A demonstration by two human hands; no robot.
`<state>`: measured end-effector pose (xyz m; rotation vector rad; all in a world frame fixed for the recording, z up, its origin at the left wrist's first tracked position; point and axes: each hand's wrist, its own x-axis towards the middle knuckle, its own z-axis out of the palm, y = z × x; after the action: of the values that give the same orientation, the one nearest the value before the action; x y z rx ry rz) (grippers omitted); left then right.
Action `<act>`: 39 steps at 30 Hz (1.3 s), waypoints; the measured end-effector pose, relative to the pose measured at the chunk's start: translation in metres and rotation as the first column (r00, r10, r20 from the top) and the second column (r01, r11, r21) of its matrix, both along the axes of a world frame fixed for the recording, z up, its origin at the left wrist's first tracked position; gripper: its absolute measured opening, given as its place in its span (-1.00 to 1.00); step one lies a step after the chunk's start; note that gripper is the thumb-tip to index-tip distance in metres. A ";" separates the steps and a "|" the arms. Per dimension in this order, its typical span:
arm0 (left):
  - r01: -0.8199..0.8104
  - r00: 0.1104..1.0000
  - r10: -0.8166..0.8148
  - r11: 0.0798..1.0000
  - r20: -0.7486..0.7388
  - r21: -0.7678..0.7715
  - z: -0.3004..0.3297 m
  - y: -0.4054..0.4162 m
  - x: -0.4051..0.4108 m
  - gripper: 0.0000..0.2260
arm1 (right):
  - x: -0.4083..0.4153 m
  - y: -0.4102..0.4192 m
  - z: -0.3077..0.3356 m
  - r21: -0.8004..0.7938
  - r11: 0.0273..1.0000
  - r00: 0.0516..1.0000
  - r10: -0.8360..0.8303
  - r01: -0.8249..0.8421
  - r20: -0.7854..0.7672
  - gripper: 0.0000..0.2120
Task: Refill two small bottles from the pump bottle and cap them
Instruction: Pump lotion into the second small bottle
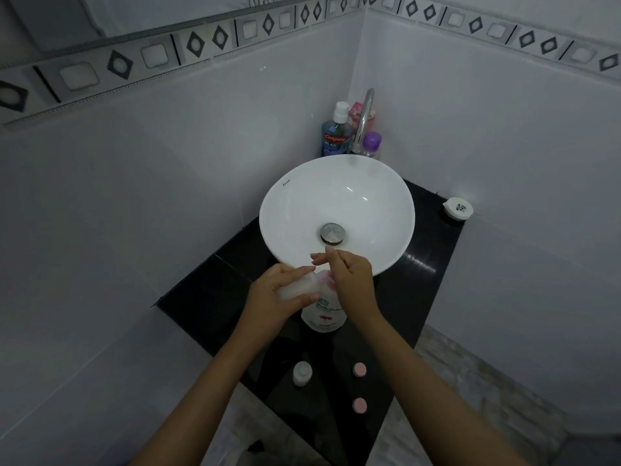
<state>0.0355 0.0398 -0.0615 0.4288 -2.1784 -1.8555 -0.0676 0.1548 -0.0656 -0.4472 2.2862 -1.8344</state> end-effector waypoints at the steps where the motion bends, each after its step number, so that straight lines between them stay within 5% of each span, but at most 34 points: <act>1: 0.004 1.000 -0.004 1.000 -0.007 -0.016 0.001 -0.001 0.000 -0.62 | -0.001 0.001 0.003 0.010 1.000 1.000 0.015 -0.015 -0.001 -0.67; 28: 0.027 0.999 -0.034 0.985 -0.041 -0.168 0.009 -0.006 0.005 -0.63 | 0.004 0.000 0.028 0.020 1.000 1.000 -0.012 0.012 0.017 -0.65; 39: -0.037 0.999 0.037 0.998 0.004 -0.050 0.004 -0.005 0.018 -0.68 | 0.007 0.004 0.035 -0.109 0.994 0.994 -0.019 0.030 0.105 -0.71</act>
<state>0.0530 0.0348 -0.0577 0.4606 -2.1995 -1.7787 -0.0603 0.1586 -0.0301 -0.3316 2.1402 -1.9541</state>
